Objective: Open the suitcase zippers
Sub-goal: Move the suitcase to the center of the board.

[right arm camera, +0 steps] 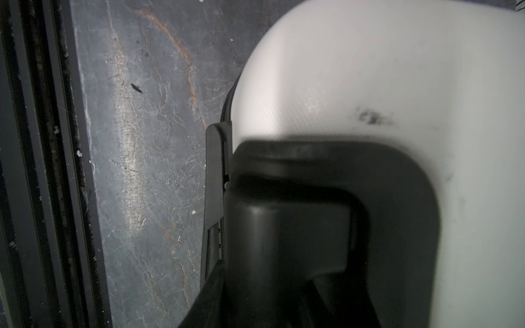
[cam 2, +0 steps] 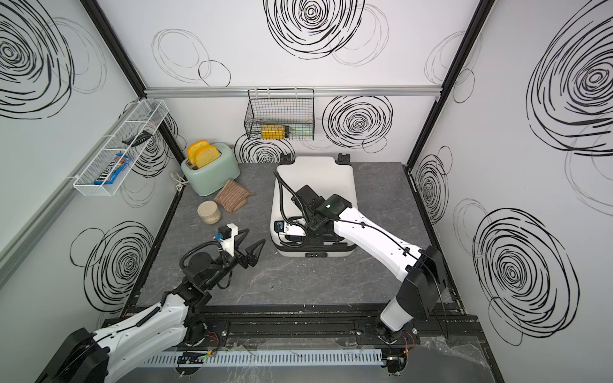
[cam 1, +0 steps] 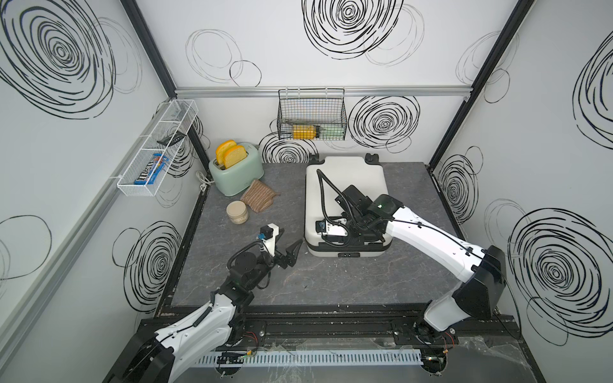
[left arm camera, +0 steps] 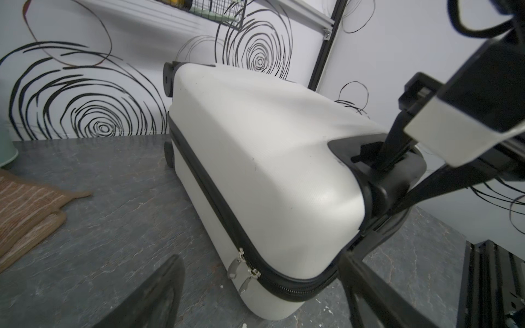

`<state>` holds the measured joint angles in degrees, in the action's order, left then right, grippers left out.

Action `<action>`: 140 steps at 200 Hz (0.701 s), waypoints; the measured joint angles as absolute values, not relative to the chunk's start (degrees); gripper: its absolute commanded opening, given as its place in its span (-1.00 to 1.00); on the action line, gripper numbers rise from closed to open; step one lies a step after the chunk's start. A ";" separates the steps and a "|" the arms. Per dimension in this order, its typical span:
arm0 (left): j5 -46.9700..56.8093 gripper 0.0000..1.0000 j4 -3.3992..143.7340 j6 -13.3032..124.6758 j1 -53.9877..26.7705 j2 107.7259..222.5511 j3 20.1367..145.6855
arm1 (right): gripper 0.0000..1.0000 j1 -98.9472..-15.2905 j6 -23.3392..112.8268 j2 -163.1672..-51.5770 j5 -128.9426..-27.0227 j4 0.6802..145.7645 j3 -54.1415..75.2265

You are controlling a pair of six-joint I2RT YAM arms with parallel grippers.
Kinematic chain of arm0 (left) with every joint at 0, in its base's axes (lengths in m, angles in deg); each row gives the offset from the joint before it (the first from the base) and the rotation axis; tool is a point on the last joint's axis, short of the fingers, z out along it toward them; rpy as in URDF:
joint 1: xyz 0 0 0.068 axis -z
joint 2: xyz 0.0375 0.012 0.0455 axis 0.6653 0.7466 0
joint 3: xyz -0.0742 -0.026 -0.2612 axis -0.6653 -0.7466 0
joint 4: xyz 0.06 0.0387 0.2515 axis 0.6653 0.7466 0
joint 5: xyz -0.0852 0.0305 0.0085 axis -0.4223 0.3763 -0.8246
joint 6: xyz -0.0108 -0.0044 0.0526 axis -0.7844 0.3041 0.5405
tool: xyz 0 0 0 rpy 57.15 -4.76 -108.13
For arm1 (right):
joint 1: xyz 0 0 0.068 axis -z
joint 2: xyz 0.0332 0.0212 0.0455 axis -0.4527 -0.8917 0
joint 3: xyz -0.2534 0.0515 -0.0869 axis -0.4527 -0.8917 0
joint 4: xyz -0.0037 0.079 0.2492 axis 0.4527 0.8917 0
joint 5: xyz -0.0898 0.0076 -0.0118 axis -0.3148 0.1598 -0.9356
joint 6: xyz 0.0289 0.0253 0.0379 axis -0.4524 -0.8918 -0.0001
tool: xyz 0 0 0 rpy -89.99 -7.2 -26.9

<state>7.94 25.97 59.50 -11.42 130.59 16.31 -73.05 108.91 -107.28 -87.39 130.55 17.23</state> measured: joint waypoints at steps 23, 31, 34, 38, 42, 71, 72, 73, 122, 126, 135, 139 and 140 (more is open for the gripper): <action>5.03 0.66 18.01 60.70 -9.72 132.45 13.49 | -1.00 -73.15 109.50 -104.37 -87.70 133.20 16.92; 3.98 0.57 15.21 61.53 -9.00 133.30 11.98 | -1.00 -73.20 109.59 -103.54 -87.83 134.16 16.92; 3.72 0.54 14.43 61.77 -8.71 133.63 11.50 | -1.00 -73.22 109.61 -103.24 -87.92 134.55 16.92; 3.22 0.52 13.38 62.36 -8.28 134.09 10.93 | -1.00 -73.26 109.66 -102.80 -88.07 135.19 16.92; 2.78 0.48 12.72 62.97 -7.80 134.57 10.52 | -1.00 -73.37 109.72 -102.45 -88.16 135.67 16.90; 0.02 0.32 10.58 68.74 -4.21 135.99 10.39 | -1.00 -73.50 110.29 -100.90 -88.46 138.16 16.79; -0.04 0.32 10.56 68.85 -4.15 135.99 10.39 | -1.00 -73.50 110.29 -100.85 -88.46 138.18 16.79; -0.17 0.30 10.54 69.16 -3.97 135.97 10.39 | -1.00 -73.50 110.33 -100.79 -88.46 138.20 16.79; 2.76 0.02 17.33 79.26 2.85 134.70 11.28 | -1.00 -73.50 111.25 -98.78 -88.81 138.95 16.44; 3.41 0.00 18.32 79.96 3.46 134.70 11.57 | -1.00 -73.53 111.34 -98.69 -88.86 139.08 16.38; 4.88 -0.02 20.07 81.09 4.62 134.72 12.24 | -1.00 -73.57 111.51 -98.60 -89.01 139.43 16.35; 5.62 -0.03 20.57 81.62 5.08 134.75 12.46 | -1.00 -73.59 111.54 -98.60 -89.07 139.51 16.33; 5.77 -0.03 20.66 81.64 5.14 134.75 12.51 | -1.00 -73.59 111.58 -98.58 -89.07 139.54 16.33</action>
